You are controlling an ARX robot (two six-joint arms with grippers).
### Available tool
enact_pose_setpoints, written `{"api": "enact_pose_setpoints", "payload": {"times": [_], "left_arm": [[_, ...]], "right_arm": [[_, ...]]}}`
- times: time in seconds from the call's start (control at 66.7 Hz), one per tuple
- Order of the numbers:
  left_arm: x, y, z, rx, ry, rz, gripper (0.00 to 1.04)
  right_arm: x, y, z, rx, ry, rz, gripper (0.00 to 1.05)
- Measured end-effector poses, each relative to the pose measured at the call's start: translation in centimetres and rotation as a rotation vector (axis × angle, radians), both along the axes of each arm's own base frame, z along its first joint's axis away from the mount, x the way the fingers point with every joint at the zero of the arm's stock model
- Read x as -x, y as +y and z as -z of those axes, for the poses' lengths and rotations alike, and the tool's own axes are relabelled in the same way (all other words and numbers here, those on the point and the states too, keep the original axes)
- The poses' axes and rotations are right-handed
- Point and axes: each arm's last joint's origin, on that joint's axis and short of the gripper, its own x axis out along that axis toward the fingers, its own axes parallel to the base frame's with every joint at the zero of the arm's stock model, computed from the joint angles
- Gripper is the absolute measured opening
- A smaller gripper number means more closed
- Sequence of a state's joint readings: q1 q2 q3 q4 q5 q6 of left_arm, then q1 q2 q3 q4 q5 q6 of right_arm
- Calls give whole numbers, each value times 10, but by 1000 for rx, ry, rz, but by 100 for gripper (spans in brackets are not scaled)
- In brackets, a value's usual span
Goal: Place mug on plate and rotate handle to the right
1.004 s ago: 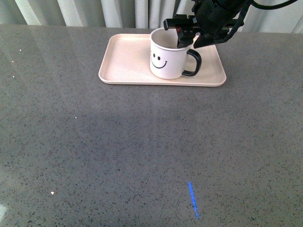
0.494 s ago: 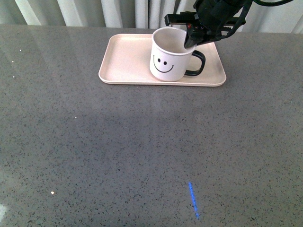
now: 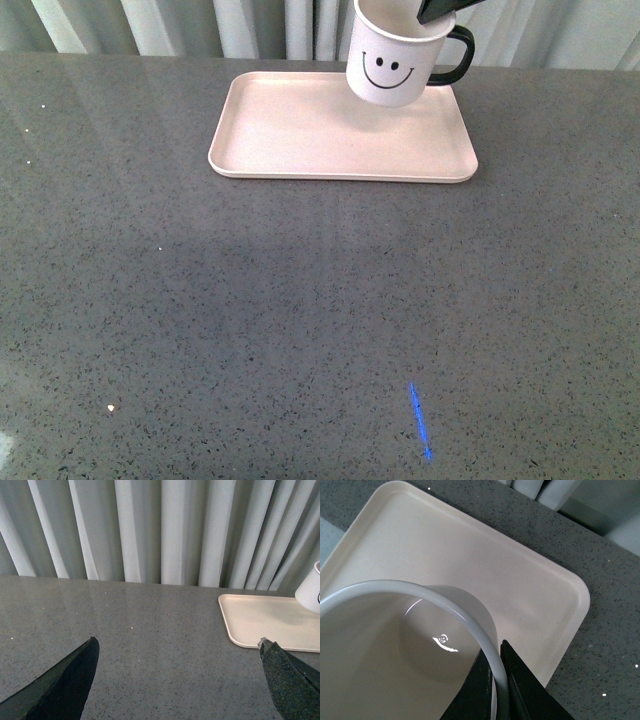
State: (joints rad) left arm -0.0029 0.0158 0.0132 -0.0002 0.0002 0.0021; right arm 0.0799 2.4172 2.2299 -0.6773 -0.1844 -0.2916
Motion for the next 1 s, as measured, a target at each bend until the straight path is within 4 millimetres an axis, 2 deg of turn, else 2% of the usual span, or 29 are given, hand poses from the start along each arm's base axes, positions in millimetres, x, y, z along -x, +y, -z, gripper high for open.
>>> {"api": "enact_pose_setpoints", "payload": {"times": [0.315,0.629,1.004], "left_arm": [[0,0,0,0,0,0,95],[0,0,0,0,0,0,96],[0,0,0,0,0,0,96]], "right_arm": [[-9,8,32,5,69,-43,2],[-16,24,34,11,75,-94,2],[-18,26,38,33,88,-140,2]]}}
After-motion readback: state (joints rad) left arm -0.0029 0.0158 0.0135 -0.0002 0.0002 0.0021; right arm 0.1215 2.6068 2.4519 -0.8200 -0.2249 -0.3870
